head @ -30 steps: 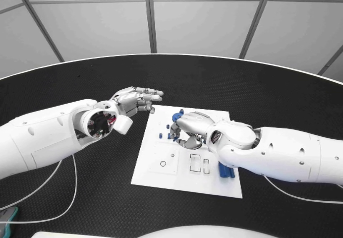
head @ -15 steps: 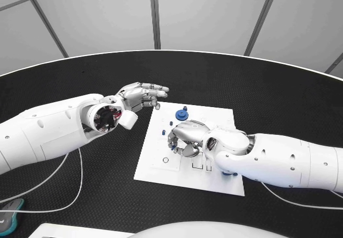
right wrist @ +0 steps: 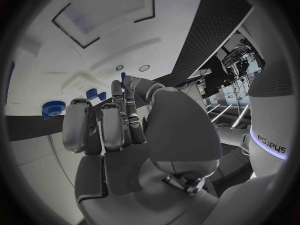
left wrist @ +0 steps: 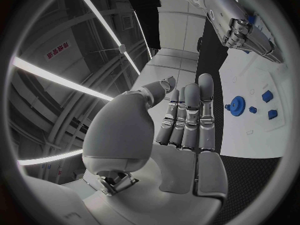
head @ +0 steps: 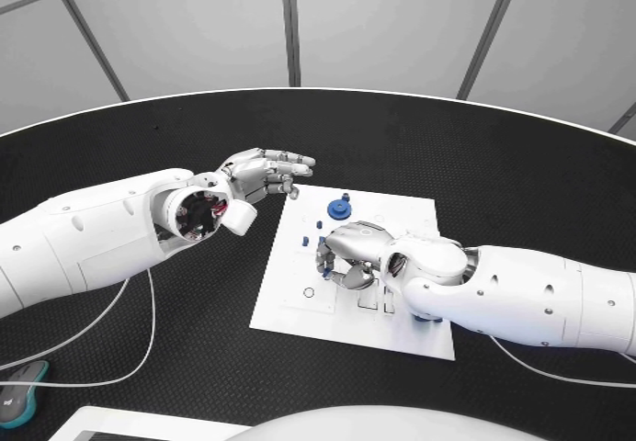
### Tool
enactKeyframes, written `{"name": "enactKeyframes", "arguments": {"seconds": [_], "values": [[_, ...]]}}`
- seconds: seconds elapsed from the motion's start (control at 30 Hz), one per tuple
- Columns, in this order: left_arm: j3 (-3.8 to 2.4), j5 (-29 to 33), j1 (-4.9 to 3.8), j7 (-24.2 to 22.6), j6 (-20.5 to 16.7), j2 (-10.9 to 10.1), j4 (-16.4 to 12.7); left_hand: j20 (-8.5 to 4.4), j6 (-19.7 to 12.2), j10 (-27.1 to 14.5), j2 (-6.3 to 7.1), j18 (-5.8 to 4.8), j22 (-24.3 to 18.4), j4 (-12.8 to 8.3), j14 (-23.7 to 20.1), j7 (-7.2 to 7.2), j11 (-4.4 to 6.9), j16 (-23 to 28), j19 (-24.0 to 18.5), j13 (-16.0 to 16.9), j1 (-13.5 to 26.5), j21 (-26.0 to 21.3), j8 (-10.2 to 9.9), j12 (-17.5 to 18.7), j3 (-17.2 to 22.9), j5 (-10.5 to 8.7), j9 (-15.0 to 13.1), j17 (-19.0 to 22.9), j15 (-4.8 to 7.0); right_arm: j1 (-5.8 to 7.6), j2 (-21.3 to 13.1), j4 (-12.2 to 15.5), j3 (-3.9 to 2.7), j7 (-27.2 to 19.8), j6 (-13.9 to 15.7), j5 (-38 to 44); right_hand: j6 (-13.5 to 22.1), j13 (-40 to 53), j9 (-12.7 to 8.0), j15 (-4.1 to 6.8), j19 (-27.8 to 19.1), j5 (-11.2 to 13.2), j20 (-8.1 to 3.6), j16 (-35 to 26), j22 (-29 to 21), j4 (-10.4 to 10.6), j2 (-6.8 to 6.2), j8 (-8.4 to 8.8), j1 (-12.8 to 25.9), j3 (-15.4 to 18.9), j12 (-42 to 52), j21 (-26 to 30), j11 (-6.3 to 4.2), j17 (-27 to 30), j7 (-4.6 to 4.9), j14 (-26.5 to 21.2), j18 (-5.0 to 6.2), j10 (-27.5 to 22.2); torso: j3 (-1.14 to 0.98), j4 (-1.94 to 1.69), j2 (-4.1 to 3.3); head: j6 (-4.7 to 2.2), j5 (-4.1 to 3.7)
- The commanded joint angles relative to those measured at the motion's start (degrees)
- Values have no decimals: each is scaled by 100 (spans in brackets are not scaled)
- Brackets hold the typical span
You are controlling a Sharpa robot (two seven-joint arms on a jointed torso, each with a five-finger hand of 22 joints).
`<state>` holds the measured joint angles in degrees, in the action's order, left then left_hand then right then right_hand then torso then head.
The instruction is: Assemble the parts on the task board
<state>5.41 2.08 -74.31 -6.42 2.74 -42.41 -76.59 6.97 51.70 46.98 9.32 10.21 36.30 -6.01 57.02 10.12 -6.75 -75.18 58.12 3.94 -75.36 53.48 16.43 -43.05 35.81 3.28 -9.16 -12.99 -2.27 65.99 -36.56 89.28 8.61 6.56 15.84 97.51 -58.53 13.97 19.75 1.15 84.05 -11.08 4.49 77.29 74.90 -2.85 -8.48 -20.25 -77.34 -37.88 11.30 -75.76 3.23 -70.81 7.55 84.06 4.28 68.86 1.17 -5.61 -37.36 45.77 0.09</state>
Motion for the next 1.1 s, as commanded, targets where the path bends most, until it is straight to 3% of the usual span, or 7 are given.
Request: {"name": "enactKeyframes", "arguments": {"seconds": [0.03,1.1], "values": [[0,0,0,2,-1,-3,4,35,-1,-30,-49,40,-7,-8,-35,25,-3,33,-1,-2,-23,-19,-34,26,-34,-9,1,7,-14,0,-19,10,0,6,1,0,25,4,5,21,92,-26,-25,27,427,-22,-2,7,44,0,-33,27,16,-8,15,214,-89,32,-1,-2,-4,15,11],[0,0,0,19,13,-8,3,40,1,-36,-58,40,-14,-2,-34,26,-6,34,4,2,-23,-26,-40,31,-48,-9,-1,8,-18,0,-1,-35,0,78,-182,0,24,3,13,16,96,-31,-21,37,438,-26,11,12,56,-2,-48,15,20,-20,19,217,-92,40,2,1,1,77,28]]}}
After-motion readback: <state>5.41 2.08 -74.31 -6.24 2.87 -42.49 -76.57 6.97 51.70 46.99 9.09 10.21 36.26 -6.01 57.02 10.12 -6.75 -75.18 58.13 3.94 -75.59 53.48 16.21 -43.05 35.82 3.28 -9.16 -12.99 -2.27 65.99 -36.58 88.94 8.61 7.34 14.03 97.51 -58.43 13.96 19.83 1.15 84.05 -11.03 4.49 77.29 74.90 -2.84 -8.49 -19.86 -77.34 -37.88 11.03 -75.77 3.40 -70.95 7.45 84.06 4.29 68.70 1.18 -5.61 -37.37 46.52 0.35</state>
